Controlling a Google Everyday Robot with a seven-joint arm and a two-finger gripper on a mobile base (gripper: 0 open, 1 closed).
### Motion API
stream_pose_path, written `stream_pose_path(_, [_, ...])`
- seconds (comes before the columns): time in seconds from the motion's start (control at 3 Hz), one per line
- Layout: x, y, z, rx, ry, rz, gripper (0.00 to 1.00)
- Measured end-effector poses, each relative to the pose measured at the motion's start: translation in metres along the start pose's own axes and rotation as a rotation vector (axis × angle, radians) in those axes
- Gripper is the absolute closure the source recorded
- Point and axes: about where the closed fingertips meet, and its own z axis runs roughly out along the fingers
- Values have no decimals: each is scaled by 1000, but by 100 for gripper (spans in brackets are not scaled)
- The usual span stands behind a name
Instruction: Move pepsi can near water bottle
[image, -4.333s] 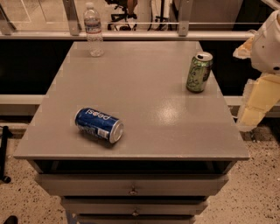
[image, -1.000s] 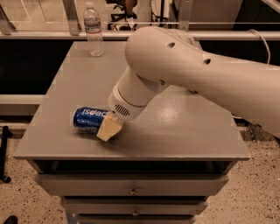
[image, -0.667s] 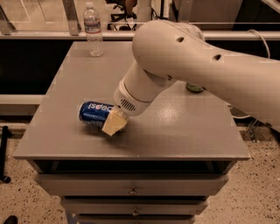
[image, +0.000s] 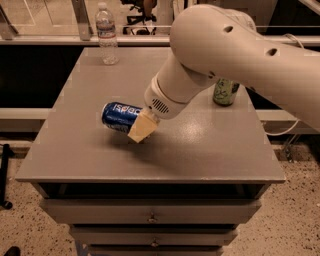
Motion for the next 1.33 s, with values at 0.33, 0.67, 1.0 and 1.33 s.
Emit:
stream_pose_path(0.33, [-7,-13,3,21,-16,-3,100])
stream_pose_path(0.67, [-20,-54,14,56,-43,-2,100])
stream_pose_path(1.0, [-40,-103,29,77,-67,6,100])
stream_pose_path(1.33, [-69,-146,47,79,-90,5,100])
